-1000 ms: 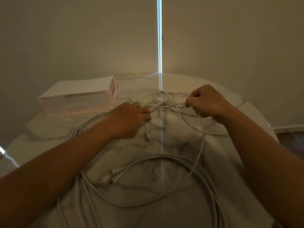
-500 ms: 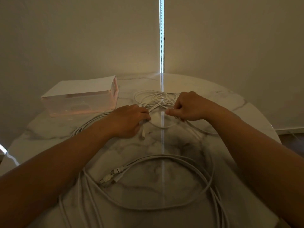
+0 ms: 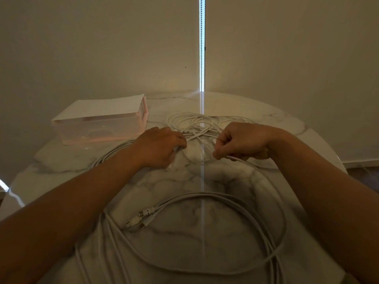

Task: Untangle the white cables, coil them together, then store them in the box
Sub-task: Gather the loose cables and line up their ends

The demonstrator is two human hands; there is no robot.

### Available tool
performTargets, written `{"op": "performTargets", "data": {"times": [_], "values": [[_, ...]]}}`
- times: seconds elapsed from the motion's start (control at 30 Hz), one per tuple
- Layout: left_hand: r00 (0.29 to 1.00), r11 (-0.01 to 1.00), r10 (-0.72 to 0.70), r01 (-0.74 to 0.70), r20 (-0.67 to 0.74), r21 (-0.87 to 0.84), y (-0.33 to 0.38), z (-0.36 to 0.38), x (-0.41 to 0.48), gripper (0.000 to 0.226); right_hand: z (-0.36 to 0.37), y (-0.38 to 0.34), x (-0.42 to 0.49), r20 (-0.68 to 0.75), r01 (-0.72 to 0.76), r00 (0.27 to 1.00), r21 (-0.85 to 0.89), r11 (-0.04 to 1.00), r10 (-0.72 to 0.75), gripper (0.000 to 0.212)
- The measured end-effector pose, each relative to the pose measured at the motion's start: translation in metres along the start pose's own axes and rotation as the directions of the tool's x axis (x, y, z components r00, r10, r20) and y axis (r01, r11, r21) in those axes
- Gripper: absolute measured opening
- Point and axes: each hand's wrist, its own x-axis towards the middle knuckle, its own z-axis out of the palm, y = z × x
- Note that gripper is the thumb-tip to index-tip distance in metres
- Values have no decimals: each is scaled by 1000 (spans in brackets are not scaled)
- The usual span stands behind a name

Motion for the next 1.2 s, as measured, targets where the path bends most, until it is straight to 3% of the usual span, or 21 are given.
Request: {"op": "performTargets", "data": {"times": [0.17, 0.33, 0.43, 0.57, 0.67, 0.8, 0.9, 1.03, 1.13, 1.2], "values": [[1000, 1000, 20, -20, -16, 10, 2, 3, 0, 37, -4, 6, -10, 67, -120, 992, 162, 980, 110, 19], [999, 994, 4, -8, -34, -107, 1, 3, 1, 43, 13, 12, 10, -42, -97, 995, -251, 963, 89, 41], [1000, 990, 7, -6, 9, -144, 5, -2, 8, 46, 14, 16, 17, -105, -6, 994, -306, 952, -27, 55], [1000, 987, -15, 17, 17, -162, 8, -5, 16, 42, 15, 19, 18, -107, 50, 990, -370, 928, -96, 51], [999, 980, -42, 42, 5, -196, 6, -5, 16, 43, 13, 18, 13, -88, 37, 994, -330, 943, -70, 48], [997, 969, -73, 78, 32, -233, 6, -3, 15, 41, 7, 14, 3, -10, 67, 998, -124, 990, -69, 50], [995, 955, -92, 98, 32, -281, 7, -3, 15, 41, 6, 17, 2, -57, 30, 998, -19, 999, -31, 38], [990, 893, -97, 43, -98, -447, 5, -6, 3, 35, 9, 20, 2, -72, -28, 997, -9, 1000, 27, 33], [946, 839, -238, 86, -221, -537, -7, -14, -22, 24, 10, 20, 2, -80, -50, 996, -72, 996, 44, 43], [899, 837, -384, 243, -210, -491, -24, -13, -42, 18, 10, 21, 3, -88, -63, 995, -97, 993, 55, 42]]}}
